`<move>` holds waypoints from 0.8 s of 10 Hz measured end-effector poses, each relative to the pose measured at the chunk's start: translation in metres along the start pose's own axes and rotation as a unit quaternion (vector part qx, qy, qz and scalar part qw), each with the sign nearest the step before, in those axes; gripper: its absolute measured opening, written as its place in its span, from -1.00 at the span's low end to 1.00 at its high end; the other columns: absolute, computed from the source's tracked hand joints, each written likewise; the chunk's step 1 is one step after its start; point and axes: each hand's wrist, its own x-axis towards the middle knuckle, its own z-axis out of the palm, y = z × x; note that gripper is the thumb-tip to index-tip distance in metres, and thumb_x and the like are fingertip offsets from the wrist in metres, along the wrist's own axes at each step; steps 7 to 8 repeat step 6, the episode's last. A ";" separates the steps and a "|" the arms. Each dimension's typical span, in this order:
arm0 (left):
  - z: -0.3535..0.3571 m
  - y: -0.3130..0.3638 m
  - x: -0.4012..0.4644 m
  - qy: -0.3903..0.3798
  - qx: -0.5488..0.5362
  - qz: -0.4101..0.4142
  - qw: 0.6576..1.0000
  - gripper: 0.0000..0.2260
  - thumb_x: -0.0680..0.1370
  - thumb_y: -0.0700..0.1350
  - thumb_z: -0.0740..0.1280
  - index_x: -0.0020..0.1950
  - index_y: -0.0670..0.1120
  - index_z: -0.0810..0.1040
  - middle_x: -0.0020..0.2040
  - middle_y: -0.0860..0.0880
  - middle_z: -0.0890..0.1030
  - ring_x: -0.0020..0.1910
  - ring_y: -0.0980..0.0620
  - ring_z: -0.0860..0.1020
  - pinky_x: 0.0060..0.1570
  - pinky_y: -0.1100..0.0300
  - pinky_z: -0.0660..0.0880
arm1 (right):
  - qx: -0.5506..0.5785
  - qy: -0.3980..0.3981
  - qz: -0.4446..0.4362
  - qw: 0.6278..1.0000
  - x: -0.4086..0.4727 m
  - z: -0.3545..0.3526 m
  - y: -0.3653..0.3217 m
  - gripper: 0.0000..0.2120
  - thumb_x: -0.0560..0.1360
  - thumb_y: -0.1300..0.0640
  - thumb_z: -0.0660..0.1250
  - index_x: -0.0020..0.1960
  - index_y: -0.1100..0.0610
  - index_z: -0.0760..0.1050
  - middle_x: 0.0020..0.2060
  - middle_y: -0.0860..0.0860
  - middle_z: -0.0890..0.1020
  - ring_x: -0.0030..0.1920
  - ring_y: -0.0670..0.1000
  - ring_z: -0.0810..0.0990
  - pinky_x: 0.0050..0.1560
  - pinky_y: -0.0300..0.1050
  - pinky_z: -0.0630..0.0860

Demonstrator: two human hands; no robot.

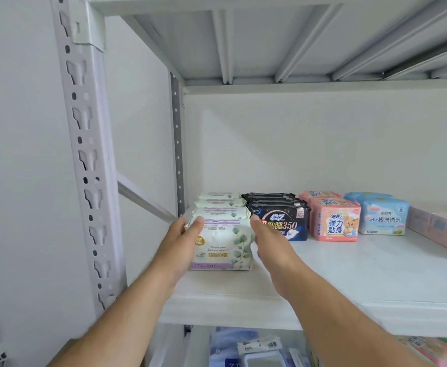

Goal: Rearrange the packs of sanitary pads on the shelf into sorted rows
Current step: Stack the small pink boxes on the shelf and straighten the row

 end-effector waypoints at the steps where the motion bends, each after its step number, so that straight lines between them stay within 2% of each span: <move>1: -0.004 0.011 0.022 -0.011 -0.021 -0.006 1.000 -0.63 0.60 0.25 0.15 0.15 0.07 0.59 0.02 0.16 0.69 0.01 0.23 0.63 -0.08 0.23 0.39 | 0.041 0.019 0.019 0.999 0.018 -0.002 -0.009 -0.57 0.63 -0.23 0.11 0.36 -0.01 0.42 0.06 -0.05 0.47 0.20 0.03 0.46 0.34 -0.03 0.29; 2: 0.000 0.017 0.034 -0.032 -0.054 -0.040 0.997 -0.66 0.64 0.16 0.14 0.10 0.03 0.64 -0.04 0.11 0.72 -0.16 0.22 0.66 -0.16 0.23 0.40 | 0.018 0.025 0.034 0.999 0.030 0.006 -0.015 -0.57 0.61 -0.22 0.14 0.31 0.04 0.45 -0.02 -0.03 0.53 0.13 0.04 0.48 0.35 0.00 0.34; 3: 0.004 0.015 0.037 -0.063 -0.066 -0.072 0.993 -0.71 0.65 0.10 0.16 0.12 0.02 0.62 -0.10 0.09 0.73 -0.23 0.17 0.67 -0.26 0.23 0.45 | 0.023 0.020 0.050 0.998 0.042 0.015 -0.008 -0.42 0.55 -0.25 0.19 0.46 0.04 0.38 0.26 0.03 0.54 0.30 0.09 0.48 0.42 0.11 0.33; 4: 0.006 0.011 0.036 -0.063 -0.077 -0.079 0.992 -0.72 0.67 0.07 0.14 0.14 0.01 0.60 -0.17 0.09 0.72 -0.30 0.16 0.67 -0.45 0.32 0.47 | 0.035 0.005 0.062 0.997 0.031 0.023 -0.010 -0.42 0.58 -0.21 0.18 0.51 0.05 0.30 0.36 0.05 0.47 0.37 0.11 0.43 0.45 0.11 0.29; 5: 0.005 0.006 0.042 -0.068 -0.087 -0.088 0.990 -0.70 0.67 0.08 0.12 0.15 0.01 0.60 -0.11 0.09 0.72 -0.16 0.12 0.67 -0.29 0.23 0.47 | 0.061 0.019 0.051 0.997 0.039 0.023 -0.001 -0.20 0.29 -0.42 0.25 0.41 -0.01 0.43 0.18 -0.01 0.61 0.23 0.09 0.54 0.38 0.13 0.37; 6: -0.002 0.009 0.042 -0.033 -0.058 -0.044 0.997 -0.68 0.62 0.16 0.15 0.19 0.04 0.56 0.08 0.06 0.69 0.04 0.08 0.63 -0.07 0.17 0.46 | 0.042 0.045 0.026 0.998 0.030 0.011 -0.006 -0.54 0.48 -0.36 0.19 -0.04 0.02 0.54 -0.23 -0.07 0.55 -0.13 -0.05 0.51 0.14 -0.03 0.41; 8: -0.002 0.009 0.042 -0.033 -0.058 -0.044 0.997 -0.68 0.62 0.16 0.15 0.19 0.04 0.56 0.08 0.06 0.69 0.04 0.08 0.63 -0.07 0.17 0.46 | 0.042 0.045 0.026 0.998 0.030 0.011 -0.006 -0.54 0.48 -0.36 0.19 -0.04 0.02 0.54 -0.23 -0.07 0.55 -0.13 -0.05 0.51 0.14 -0.03 0.41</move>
